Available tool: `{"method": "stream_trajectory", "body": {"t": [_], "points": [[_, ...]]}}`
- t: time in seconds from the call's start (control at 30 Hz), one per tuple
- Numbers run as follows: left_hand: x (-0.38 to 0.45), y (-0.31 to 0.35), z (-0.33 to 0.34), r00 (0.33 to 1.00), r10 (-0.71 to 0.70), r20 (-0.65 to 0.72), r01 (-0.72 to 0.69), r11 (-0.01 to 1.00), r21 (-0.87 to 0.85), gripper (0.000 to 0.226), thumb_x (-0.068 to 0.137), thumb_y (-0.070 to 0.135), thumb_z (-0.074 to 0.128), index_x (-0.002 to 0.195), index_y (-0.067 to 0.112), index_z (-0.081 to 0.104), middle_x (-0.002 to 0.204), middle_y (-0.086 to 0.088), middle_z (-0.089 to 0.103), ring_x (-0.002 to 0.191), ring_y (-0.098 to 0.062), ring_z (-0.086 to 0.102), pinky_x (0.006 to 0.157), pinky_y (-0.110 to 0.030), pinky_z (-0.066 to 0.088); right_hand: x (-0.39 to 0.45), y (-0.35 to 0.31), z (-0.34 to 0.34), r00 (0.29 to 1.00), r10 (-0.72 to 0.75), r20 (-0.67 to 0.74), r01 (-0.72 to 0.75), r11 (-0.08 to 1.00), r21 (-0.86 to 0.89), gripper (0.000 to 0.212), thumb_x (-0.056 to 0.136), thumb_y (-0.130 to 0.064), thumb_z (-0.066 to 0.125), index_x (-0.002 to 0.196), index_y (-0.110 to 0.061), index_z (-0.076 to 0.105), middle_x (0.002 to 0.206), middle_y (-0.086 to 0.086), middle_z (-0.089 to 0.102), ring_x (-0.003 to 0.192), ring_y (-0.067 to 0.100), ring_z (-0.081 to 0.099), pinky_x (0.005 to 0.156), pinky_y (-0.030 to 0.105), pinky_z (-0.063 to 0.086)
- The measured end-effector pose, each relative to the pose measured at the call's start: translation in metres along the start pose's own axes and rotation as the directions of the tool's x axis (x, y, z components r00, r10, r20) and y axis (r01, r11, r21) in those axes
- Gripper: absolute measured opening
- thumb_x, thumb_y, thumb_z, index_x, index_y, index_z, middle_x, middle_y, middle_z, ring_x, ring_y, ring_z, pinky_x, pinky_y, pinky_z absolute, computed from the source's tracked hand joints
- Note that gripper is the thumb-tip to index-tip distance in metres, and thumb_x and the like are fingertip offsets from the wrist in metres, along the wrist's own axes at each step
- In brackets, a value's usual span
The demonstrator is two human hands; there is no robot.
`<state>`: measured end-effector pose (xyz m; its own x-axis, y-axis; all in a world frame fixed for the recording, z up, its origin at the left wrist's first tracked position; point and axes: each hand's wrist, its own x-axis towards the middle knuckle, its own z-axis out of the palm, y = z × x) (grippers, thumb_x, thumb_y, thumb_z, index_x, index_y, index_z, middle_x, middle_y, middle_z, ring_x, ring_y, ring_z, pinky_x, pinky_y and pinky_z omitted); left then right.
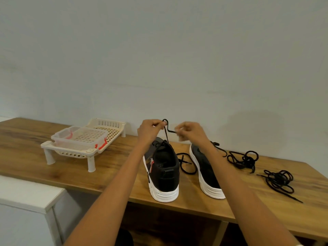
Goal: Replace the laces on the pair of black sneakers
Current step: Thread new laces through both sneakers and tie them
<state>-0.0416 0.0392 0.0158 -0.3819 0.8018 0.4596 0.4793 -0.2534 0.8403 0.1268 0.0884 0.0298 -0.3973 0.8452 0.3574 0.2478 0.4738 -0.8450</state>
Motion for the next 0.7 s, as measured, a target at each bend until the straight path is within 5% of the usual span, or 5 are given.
{"method": "stream_trajectory", "body": {"t": [0.1,0.23,0.37,0.5,0.7], "points": [[-0.002,0.014,0.001,0.997,0.045,0.066,-0.032,0.983,-0.18,0.02,0.09,0.016,0.061,0.078,0.027,0.072,0.086,0.003,0.072,0.085,-0.005,0.065,0.087,-0.027,0.051,-0.012,0.017,0.024,0.986,0.009,0.165,0.023,0.982,-0.189,0.024,0.09,-0.017,0.064,0.113,-0.01,0.068,0.082,0.007,0.072,0.069,0.013,0.068,0.068,0.016,0.056],[-0.008,0.019,0.004,0.993,0.07,0.096,-0.047,0.974,-0.221,0.017,0.093,0.01,0.056,0.091,0.015,0.072,0.079,0.008,0.067,0.071,0.011,0.06,0.065,-0.004,0.042,-0.015,0.018,0.028,0.988,-0.026,0.153,0.033,0.999,-0.039,0.022,0.092,-0.016,0.061,0.111,-0.009,0.07,0.095,0.008,0.073,0.08,0.016,0.07,0.076,0.021,0.057],[-0.008,0.014,-0.006,0.992,0.031,0.121,-0.019,0.995,-0.101,0.013,0.092,0.024,0.059,0.103,0.018,0.065,0.088,0.004,0.061,0.08,0.0,0.054,0.073,-0.02,0.041,-0.018,0.02,0.026,0.997,0.016,0.079,-0.019,0.999,0.035,0.018,0.095,-0.015,0.057,0.104,-0.008,0.071,0.074,0.0,0.066,0.066,0.008,0.064,0.069,0.019,0.055],[-0.018,0.002,-0.019,0.899,-0.168,0.404,0.073,0.968,0.24,0.045,0.086,0.047,0.061,0.115,0.017,0.044,0.093,0.002,0.051,0.088,-0.012,0.052,0.072,-0.027,0.042,-0.02,0.019,0.031,0.99,0.137,-0.015,-0.134,0.981,0.142,0.02,0.095,-0.015,0.056,0.102,0.0,0.068,0.069,0.002,0.061,0.062,0.009,0.06,0.062,0.016,0.054],[-0.024,-0.013,-0.039,0.88,-0.236,0.411,0.118,0.949,0.292,0.019,0.086,0.03,0.067,0.088,0.013,0.059,0.088,-0.008,0.064,0.068,-0.014,0.062,0.059,-0.027,0.054,-0.014,0.024,0.043,0.946,0.273,-0.174,-0.278,0.96,-0.007,0.007,0.089,-0.015,0.06,0.093,-0.012,0.055,0.077,0.008,0.063,0.062,0.016,0.055,0.06,0.029,0.049]]}}
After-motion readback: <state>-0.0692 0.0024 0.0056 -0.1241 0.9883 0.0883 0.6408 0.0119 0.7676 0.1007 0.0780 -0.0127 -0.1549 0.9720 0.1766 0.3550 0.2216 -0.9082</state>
